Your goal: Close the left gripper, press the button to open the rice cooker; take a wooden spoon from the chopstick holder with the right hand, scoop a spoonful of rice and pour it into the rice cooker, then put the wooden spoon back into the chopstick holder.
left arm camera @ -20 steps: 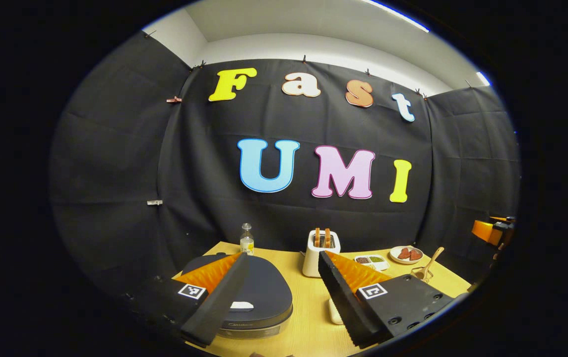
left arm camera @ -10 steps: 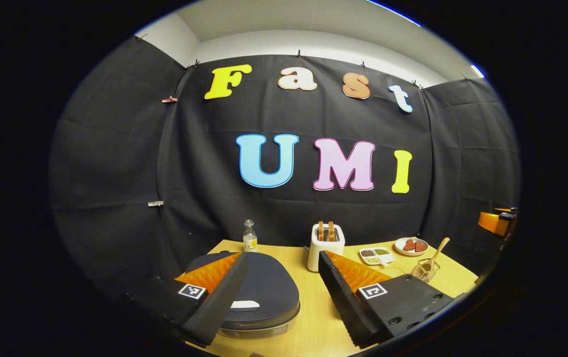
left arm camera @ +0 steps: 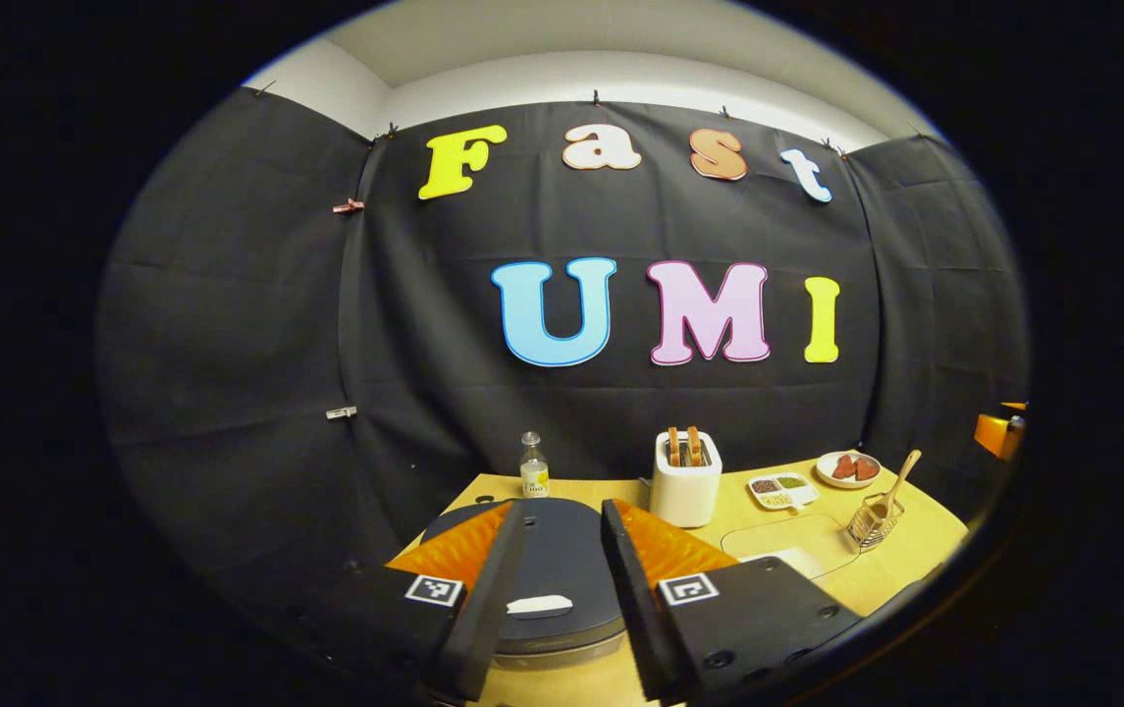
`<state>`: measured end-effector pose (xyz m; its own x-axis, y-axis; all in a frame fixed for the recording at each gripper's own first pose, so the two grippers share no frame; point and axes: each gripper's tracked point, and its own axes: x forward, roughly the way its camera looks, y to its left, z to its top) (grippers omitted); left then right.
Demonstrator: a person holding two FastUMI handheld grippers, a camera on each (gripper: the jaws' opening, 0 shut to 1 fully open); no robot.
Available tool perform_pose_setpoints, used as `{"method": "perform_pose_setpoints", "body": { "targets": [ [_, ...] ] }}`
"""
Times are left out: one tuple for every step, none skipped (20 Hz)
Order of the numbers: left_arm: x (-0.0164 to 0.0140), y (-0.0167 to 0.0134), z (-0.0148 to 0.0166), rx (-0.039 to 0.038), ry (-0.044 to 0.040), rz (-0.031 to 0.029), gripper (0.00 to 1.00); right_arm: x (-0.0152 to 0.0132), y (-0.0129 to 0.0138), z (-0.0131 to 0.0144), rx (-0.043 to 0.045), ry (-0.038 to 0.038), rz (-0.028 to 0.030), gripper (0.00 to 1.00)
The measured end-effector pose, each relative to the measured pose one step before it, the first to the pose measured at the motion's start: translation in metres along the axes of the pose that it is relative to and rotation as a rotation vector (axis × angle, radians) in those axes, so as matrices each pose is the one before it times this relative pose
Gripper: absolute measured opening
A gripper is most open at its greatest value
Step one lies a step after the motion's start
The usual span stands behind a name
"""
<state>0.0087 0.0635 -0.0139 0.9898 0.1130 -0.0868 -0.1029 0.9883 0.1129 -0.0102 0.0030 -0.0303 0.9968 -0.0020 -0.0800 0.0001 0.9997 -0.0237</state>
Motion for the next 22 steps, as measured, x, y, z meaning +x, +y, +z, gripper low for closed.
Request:
{"method": "perform_pose_setpoints", "body": {
  "targets": [
    [0.00183, 0.00165, -0.00268, -0.00201, 0.01784, -0.00764, 0.51, -0.00092, 0.00057, -0.00117, 0.00057, 0.00347, 0.00160, 0.98],
    [0.00040, 0.00267, -0.00570, -0.00305, 0.01799, -0.00392, 0.45, -0.00164, 0.00045, 0.00024, 0.00260, -0.00076, 0.00043, 0.98],
    [0.00185, 0.00448, -0.00329, -0.00383, 0.01898, 0.00061, 0.34, 0.00005, 0.00039, 0.00088, 0.00144, -0.00388, -0.00105, 0.96],
    [0.00296, 0.00473, -0.00501, -0.00529, 0.02247, 0.00244, 0.28, -0.00040, -0.00011, -0.00023, -0.00026, -0.00040, -0.00058, 0.98],
    [0.00271, 0.00350, -0.00513, -0.00739, 0.02548, -0.00020, 0.22, -0.00024, 0.00108, -0.00079, -0.00032, 0.00148, 0.00108, 0.98],
    [0.00234, 0.00424, -0.00798, -0.00944, 0.02260, 0.00351, 0.16, -0.00010, 0.00142, 0.00043, -0.00010, 0.00063, 0.00092, 0.98],
    [0.00301, 0.00229, -0.00447, -0.01373, 0.02793, -0.00185, 0.07, -0.00066, 0.00007, 0.00023, -0.00110, 0.00002, 0.00026, 0.98],
    [0.00316, 0.00115, -0.00769, -0.01108, 0.02401, -0.01350, 0.07, -0.00090, 0.00053, 0.00000, -0.00263, 0.00089, 0.00007, 0.98],
    [0.00223, 0.00139, -0.00523, -0.00305, 0.02537, -0.00280, 0.06, 0.00018, 0.00021, -0.00059, -0.00275, 0.00071, 0.00013, 0.98],
    [0.00577, 0.00313, -0.00673, -0.00176, 0.02336, -0.00079, 0.06, 0.00011, -0.00010, -0.00036, -0.00170, 0.00046, 0.00008, 0.98],
    [0.00368, -0.00071, -0.00349, -0.00882, 0.01862, -0.01393, 0.06, -0.00006, 0.00030, -0.00114, -0.00047, 0.00556, 0.00013, 0.96],
    [0.00302, -0.00221, -0.00470, -0.01542, 0.01741, -0.01819, 0.06, 0.00069, 0.00041, -0.00187, 0.00013, 0.00930, 0.00072, 0.98],
    [0.00420, -0.00060, -0.00407, -0.01715, 0.02078, -0.01206, 0.06, 0.00019, -0.00001, -0.00139, 0.00145, 0.00866, 0.00057, 0.98],
    [0.00443, 0.00019, -0.00708, -0.01507, 0.02572, -0.00588, 0.07, 0.00031, 0.00009, -0.00072, 0.00053, 0.01076, 0.00040, 0.98],
    [0.00379, 0.00103, -0.00367, -0.01451, 0.01864, -0.00252, 0.07, 0.00038, -0.00013, -0.00108, -0.00068, 0.00928, 0.00057, 0.98],
    [0.00493, 0.00239, -0.00466, -0.01682, 0.02210, 0.00229, 0.07, 0.00038, -0.00036, 0.00100, -0.00461, 0.00405, 0.00007, 0.98],
    [0.00515, -0.00034, -0.00442, -0.01553, 0.02325, -0.00982, 0.06, -0.00047, -0.00136, 0.00116, -0.00807, 0.00180, -0.00060, 0.98],
    [0.00439, -0.00191, -0.00467, -0.01175, 0.01989, -0.00513, 0.06, 0.00199, -0.00135, 0.00066, -0.00859, -0.00007, 0.00077, 0.98],
    [0.00265, -0.00197, -0.00204, -0.00545, 0.01281, -0.00719, 0.06, 0.00176, -0.00048, -0.00120, -0.00784, 0.00464, 0.00257, 0.98],
    [0.00244, -0.00253, -0.00336, 0.00167, 0.00786, -0.00703, 0.06, 0.00257, -0.00026, -0.00247, -0.00168, 0.00798, 0.00315, 0.98],
    [0.00378, -0.00053, -0.00305, 0.00528, 0.01267, -0.00082, 0.06, 0.00348, 0.00101, -0.00341, 0.00445, 0.01353, 0.00596, 0.98],
    [0.00371, 0.00030, -0.00685, -0.00152, 0.01972, -0.00076, 0.06, 0.00373, 0.00143, -0.00263, 0.00755, 0.01092, 0.00645, 0.98]
  ]
}}
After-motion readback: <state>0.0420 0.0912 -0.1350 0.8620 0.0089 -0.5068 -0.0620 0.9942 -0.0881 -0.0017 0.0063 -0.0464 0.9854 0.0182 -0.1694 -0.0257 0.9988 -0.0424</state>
